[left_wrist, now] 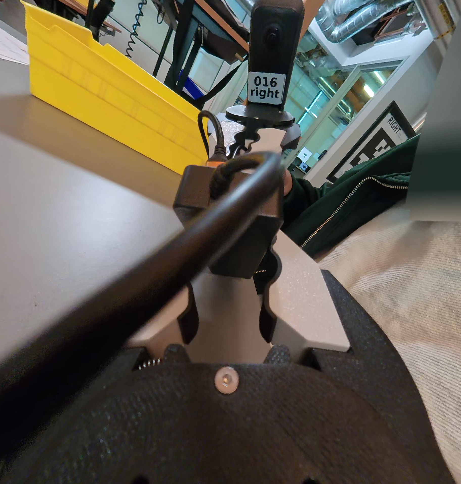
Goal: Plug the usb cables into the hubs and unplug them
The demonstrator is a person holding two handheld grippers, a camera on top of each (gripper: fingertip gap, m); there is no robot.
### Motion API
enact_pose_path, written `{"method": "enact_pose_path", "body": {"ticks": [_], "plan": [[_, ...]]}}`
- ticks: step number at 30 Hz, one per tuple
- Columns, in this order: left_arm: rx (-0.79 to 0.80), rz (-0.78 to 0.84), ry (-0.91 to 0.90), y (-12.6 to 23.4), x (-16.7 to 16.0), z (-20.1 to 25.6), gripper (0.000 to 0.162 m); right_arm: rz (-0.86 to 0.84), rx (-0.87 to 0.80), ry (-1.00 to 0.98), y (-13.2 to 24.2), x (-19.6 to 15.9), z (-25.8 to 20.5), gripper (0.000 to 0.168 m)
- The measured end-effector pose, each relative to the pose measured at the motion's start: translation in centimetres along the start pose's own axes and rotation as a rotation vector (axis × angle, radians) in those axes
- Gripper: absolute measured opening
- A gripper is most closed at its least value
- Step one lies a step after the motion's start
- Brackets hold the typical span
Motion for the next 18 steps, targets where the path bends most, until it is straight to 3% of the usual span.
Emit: {"method": "enact_pose_path", "body": {"ticks": [12, 15, 18], "plan": [[0.013, 0.0, 0.009, -0.1, 0.0, -0.1, 0.053, -0.005, -0.013, -0.023, -0.1, -0.2, 0.3, 0.006], [-0.027, 0.069, 0.084, 0.3, 1.0, 0.1, 0.049, -0.003, -0.001, -0.037, -0.2, -0.3, 0.3, 0.007], [-0.031, 0.128, 0.103, 1.0, 2.3, -0.1, 0.049, -0.113, -0.025, -0.011, -1.4, -1.9, 0.3, 0.005]]}}
Point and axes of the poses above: each gripper's, where its closed fingertips meet, y back along the fingers, x out of its top, z = x × y across the jaws, the point moved 4 cm from there along y, back along the fingers, and after that the axes turned 13 degrees about x, right-handed, at the moved point
